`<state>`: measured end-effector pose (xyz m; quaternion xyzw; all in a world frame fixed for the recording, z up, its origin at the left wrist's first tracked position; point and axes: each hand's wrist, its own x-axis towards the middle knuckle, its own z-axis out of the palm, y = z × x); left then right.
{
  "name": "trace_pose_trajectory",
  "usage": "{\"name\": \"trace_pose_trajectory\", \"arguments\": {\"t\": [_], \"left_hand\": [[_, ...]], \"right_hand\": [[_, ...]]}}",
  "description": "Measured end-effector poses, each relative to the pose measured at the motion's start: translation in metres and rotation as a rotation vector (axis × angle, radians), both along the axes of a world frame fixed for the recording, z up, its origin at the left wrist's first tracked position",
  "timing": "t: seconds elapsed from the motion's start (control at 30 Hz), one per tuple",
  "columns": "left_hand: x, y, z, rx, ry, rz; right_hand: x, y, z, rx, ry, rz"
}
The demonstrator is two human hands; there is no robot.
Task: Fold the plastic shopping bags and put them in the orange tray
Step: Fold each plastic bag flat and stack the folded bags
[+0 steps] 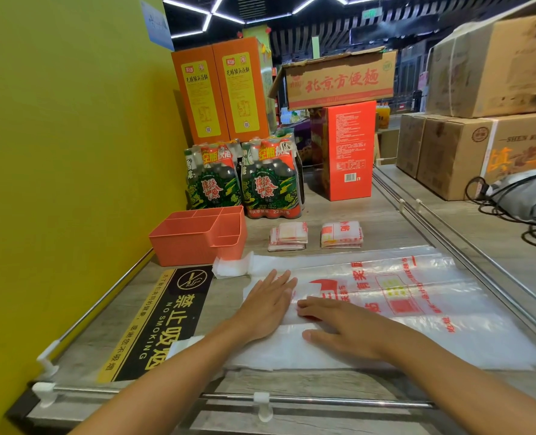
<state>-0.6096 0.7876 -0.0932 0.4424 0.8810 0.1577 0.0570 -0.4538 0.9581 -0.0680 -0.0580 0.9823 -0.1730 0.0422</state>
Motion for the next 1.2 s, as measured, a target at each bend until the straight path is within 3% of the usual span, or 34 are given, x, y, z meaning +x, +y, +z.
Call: {"name": "trace_pose_trajectory", "arguments": {"t": [0.27,0.43,0.53,0.63,0.8,0.87,1.0,1.1,1.2], "left_hand": [[0.004,0.005,0.008,0.362,-0.131,0.295],[0.006,0.014,0.016,0.711,-0.303,0.487],[0.015,0.023,0.016,0.828,-0.423,0.56],[0.025,0.031,0.015,0.882,-0.402,0.57],[0.042,0.037,0.02,0.82,-0.288,0.3],[0.043,0.035,0.017,0.755,-0.263,0.165],[0.033,0.032,0.004,0.363,-0.073,0.014],[0.032,0.027,0.005,0.086,-0.027,-0.031],[0.029,0.023,0.012,-0.033,-0.073,-0.108]], "right_hand": [[0.001,-0.001,0.002,0.003,-0.024,0.001],[0.003,-0.001,0.001,-0.004,-0.015,-0.004],[0.002,-0.001,0.001,-0.004,-0.018,0.002],[0.0,0.0,0.0,-0.011,-0.011,0.001],[-0.002,0.003,0.004,-0.054,0.054,0.057],[0.001,0.01,0.013,-0.109,0.219,-0.011],[0.009,0.028,0.026,-0.215,0.495,-0.293],[0.006,0.029,0.022,-0.188,0.462,-0.346],[0.005,0.027,0.02,-0.16,0.4,-0.33]]}}
